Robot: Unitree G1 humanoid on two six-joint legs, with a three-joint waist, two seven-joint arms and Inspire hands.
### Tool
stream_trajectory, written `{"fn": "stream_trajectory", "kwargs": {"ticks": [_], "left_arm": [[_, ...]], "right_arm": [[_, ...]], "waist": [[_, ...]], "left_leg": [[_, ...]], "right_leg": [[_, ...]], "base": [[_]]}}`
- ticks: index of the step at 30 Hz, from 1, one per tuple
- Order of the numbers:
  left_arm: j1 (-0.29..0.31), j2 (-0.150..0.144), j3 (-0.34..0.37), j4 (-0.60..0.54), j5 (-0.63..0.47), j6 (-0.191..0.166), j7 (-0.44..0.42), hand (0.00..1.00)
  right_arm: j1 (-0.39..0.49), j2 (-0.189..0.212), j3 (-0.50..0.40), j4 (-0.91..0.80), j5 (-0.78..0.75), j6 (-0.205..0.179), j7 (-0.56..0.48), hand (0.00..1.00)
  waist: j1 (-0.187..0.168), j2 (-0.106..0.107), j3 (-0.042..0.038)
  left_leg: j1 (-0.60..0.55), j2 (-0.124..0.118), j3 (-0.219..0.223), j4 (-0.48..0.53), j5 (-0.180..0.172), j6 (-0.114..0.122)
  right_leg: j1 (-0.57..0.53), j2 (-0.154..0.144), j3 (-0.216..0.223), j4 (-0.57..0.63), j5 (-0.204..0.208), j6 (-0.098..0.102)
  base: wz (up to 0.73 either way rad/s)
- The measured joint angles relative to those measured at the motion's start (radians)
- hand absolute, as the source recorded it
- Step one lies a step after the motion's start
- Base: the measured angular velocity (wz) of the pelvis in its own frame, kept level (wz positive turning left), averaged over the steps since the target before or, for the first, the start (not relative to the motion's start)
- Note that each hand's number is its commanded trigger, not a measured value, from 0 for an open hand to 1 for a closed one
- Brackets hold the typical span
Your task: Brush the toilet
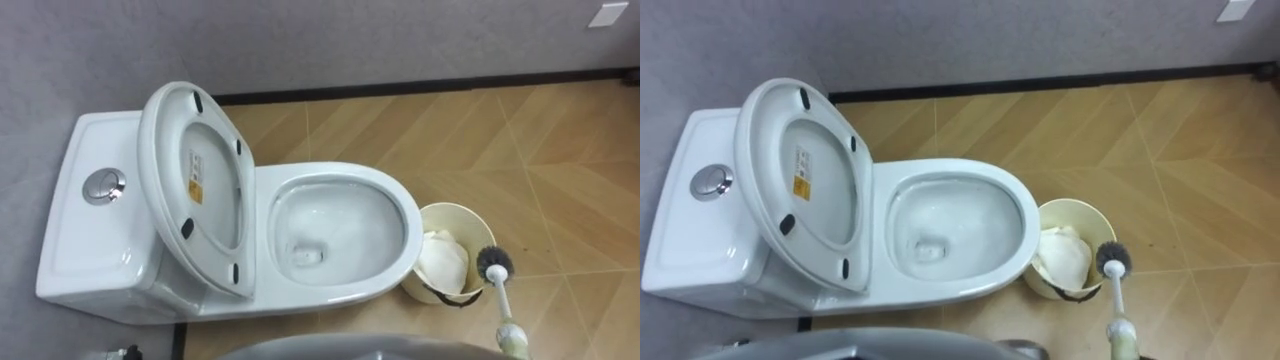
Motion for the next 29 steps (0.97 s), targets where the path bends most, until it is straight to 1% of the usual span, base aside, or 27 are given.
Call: {"fn": "stream_trajectory", "kwargs": {"ticks": [2,4,8,12,14,17,19,22,24,29], "left_arm": [[0.000,0.000,-0.014,0.000,0.000,0.007,0.000,0.00],[-0.006,0.000,-0.028,0.007,0.000,0.017,0.001,0.00],[-0.012,0.000,-0.047,0.013,0.000,0.021,0.001,0.00],[-0.007,-0.001,-0.068,0.016,0.000,0.030,0.002,0.00],[-0.006,-0.002,-0.083,0.015,0.001,0.038,0.001,0.00],[-0.006,-0.002,-0.086,0.012,0.001,0.038,0.001,0.00],[-0.006,-0.002,-0.089,0.012,0.001,0.042,0.001,0.00],[-0.007,-0.004,-0.105,0.012,0.001,0.046,0.001,0.00],[-0.007,-0.009,-0.105,0.012,0.001,0.046,0.001,0.00],[0.001,-0.014,-0.105,0.012,0.002,0.055,0.001,0.00]], "right_arm": [[-0.007,0.000,0.016,0.003,-0.023,0.017,-0.002,0.00],[-0.016,0.000,0.035,0.028,-0.032,0.020,-0.005,0.00],[-0.025,0.000,0.050,0.035,-0.032,0.039,-0.009,0.00],[-0.025,0.001,0.072,0.031,-0.035,0.041,-0.009,0.00],[-0.026,0.001,0.074,0.026,-0.064,0.050,-0.008,0.00],[-0.025,0.000,0.074,0.015,-0.111,0.060,0.003,0.00],[-0.025,-0.001,0.087,0.008,-0.145,0.061,0.030,0.00],[-0.027,0.005,0.126,0.008,-0.185,0.061,0.066,0.00],[-0.034,0.006,0.137,0.007,-0.186,0.061,0.073,0.00],[-0.037,0.005,0.147,0.005,-0.186,0.061,0.090,0.00]], "waist": [[-0.001,-0.003,0.0011],[0.001,-0.008,0.0040],[0.001,-0.012,0.0054],[0.002,-0.007,0.0046],[0.005,-0.004,0.0038],[0.007,-0.001,0.0020],[0.013,0.004,-0.0001],[0.022,0.014,-0.0007],[0.022,0.017,-0.0017],[0.023,0.016,-0.0009]], "left_leg": [[0.001,0.000,0.000,-0.001,0.000,0.000],[0.001,0.000,0.000,0.000,0.000,0.000],[0.000,0.001,0.000,0.000,0.000,0.000],[0.000,0.001,0.000,-0.001,0.000,0.000],[0.000,0.002,0.000,-0.002,0.000,0.000],[0.000,0.002,0.000,-0.002,0.000,0.000],[0.000,0.002,0.000,-0.002,0.000,0.000],[0.000,0.002,0.000,-0.002,0.000,0.000],[0.000,0.002,0.000,-0.002,0.000,0.000],[-0.001,0.002,-0.001,-0.001,0.000,0.000]], "right_leg": [[0.000,0.000,0.004,0.000,0.000,0.000],[0.000,0.001,0.005,0.000,0.000,0.000],[-0.001,0.001,0.006,-0.001,0.000,0.000],[-0.001,0.002,0.007,-0.001,0.000,0.000],[-0.002,0.003,0.007,-0.001,0.000,0.000],[-0.002,0.003,0.004,-0.001,0.000,0.000],[-0.002,0.003,0.003,-0.001,0.000,-0.001],[-0.002,0.003,0.003,0.000,0.000,-0.001],[-0.002,0.003,0.003,-0.001,0.000,-0.001],[-0.001,0.002,0.000,-0.001,0.000,-0.001]], "base": [[0.00],[0.00],[0.00],[0.00],[0.00],[0.00],[0.00],[0.00],[0.00],[0.00]]}}
